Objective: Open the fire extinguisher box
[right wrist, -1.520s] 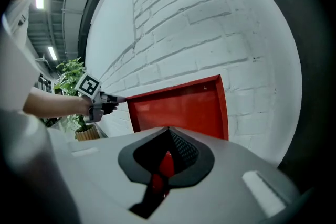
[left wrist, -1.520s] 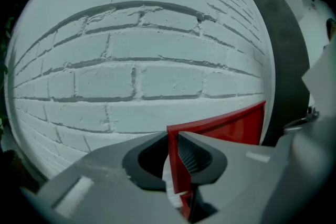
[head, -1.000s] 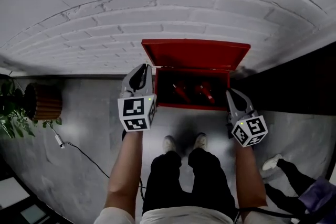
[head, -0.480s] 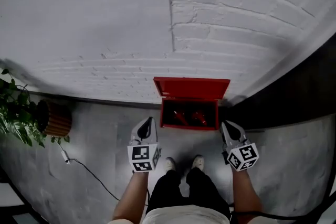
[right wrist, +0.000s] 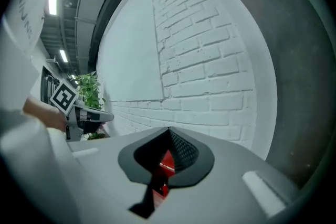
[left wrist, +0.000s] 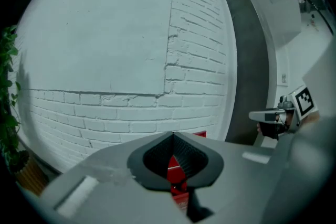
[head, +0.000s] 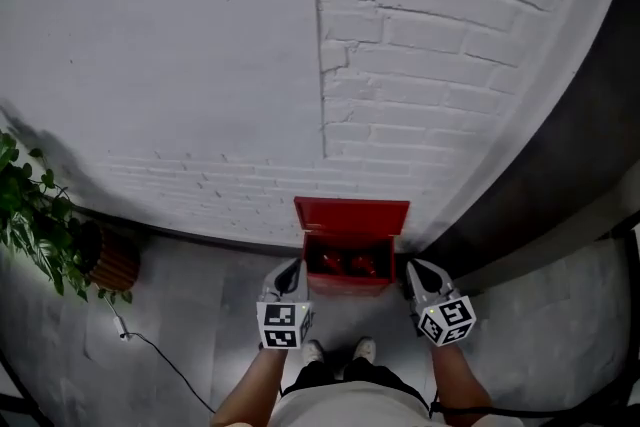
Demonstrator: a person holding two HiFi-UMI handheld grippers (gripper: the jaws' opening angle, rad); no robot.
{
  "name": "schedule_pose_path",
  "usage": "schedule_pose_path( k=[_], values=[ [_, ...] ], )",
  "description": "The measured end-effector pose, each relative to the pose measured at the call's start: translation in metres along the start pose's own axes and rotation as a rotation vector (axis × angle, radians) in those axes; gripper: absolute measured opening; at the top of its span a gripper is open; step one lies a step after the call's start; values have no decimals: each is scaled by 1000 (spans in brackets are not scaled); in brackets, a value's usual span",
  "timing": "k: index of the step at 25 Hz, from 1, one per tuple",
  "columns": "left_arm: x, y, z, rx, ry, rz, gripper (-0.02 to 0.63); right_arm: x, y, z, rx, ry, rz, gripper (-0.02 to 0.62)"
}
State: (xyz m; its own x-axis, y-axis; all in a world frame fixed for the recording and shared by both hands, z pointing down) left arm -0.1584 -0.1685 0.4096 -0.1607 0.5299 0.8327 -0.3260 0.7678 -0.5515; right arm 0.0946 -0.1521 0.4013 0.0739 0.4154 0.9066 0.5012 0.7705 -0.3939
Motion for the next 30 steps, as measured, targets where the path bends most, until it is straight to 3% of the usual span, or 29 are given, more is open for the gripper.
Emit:
schedule_pose_path(
  k=[9, 30],
  values=[
    [-18, 3, -20, 22, -10, -41, 5, -31, 9, -5, 18, 50, -38, 3],
    [-26, 8, -15, 46, -31, -51, 5, -32, 9, 6, 27, 59, -34, 3]
  ],
)
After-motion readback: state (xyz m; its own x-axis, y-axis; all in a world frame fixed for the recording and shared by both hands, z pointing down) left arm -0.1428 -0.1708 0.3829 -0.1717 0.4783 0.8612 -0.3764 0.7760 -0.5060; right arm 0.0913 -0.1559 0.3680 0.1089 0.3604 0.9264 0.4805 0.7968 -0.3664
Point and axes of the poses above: the fingertips, and each gripper's own axes: y backward along the fingers, z to its left, x out of its underside, the point moved 2 cm from there along y, backward along the fingers, and after that the axes turned 12 degrees about z, right-handed, at the moved point
